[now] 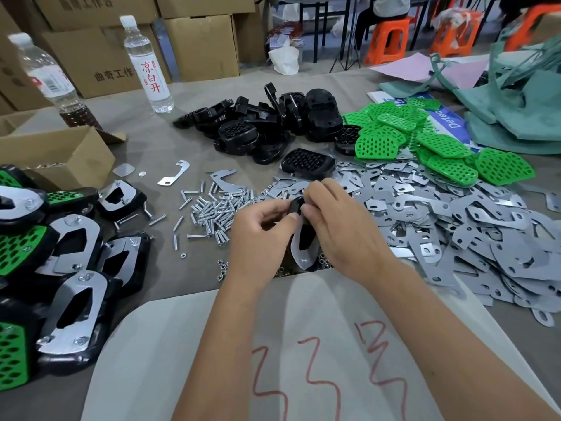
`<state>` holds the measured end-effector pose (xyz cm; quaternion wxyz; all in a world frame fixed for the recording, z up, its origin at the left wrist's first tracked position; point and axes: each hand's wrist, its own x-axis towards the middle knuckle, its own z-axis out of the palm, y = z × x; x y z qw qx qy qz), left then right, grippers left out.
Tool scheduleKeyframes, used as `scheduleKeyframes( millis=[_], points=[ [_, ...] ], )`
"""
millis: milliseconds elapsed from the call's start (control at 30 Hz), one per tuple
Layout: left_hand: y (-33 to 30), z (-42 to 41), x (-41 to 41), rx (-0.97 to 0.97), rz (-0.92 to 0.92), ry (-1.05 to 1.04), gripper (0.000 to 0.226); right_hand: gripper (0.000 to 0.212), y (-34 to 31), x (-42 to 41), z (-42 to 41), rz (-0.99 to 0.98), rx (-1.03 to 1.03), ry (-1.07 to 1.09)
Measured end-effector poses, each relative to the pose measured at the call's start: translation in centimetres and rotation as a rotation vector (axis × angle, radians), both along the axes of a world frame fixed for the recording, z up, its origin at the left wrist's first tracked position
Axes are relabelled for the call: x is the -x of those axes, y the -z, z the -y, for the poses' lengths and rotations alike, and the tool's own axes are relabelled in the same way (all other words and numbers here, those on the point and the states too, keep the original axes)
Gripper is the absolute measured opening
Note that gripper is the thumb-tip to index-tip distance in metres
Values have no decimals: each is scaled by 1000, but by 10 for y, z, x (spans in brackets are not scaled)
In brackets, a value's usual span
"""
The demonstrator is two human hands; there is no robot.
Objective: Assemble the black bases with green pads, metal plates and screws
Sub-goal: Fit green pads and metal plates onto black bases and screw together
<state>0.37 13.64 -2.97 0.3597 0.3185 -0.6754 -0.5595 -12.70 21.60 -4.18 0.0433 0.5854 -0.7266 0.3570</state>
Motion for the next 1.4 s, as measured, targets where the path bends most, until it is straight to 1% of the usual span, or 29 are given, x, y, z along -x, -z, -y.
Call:
scheduleKeyframes(
  millis=[67,200,300,367,433,467,533,633,767,933,1000,1167,1233,1300,1400],
  points=[
    [-1,-2,0,29,1,22,20,28,1,0,1,-18,33,52],
    [-3,-8,4,4,-18,-5,19,39,1,-5,4,-1,157,189],
    [-2,-11,7,-27,0,-37,19,45,1,-5,4,12,108,224],
    [-1,-9,8,-45,0,-74,20,39,2,-3,2,22,48,176],
    [0,-8,8,-28,3,-70,26,28,3,-2,1,33,19,80],
    [0,-7,7,-16,7,-62,28,25,4,-3,2,24,19,62],
    [0,-8,7,-8,16,-58,29,29,4,-4,3,-7,31,93],
    [1,-8,7,-24,26,-75,24,37,2,-2,3,-37,42,136],
    [2,-7,7,-25,29,-70,23,22,3,-2,2,4,14,35],
    [1,-7,7,1,-6,-33,24,29,1,-8,6,-16,118,150],
    [0,-8,7,25,-21,-11,20,31,0,-11,5,-21,159,185],
    [-1,-11,8,114,-73,16,10,34,1,-17,6,50,246,325],
    [0,-12,10,160,-59,17,11,35,2,-17,6,86,235,358],
    [2,-13,11,170,-42,-8,14,35,3,-13,6,107,211,347],
    [3,-11,10,122,-47,-53,16,33,3,-6,5,95,144,199]
  ],
)
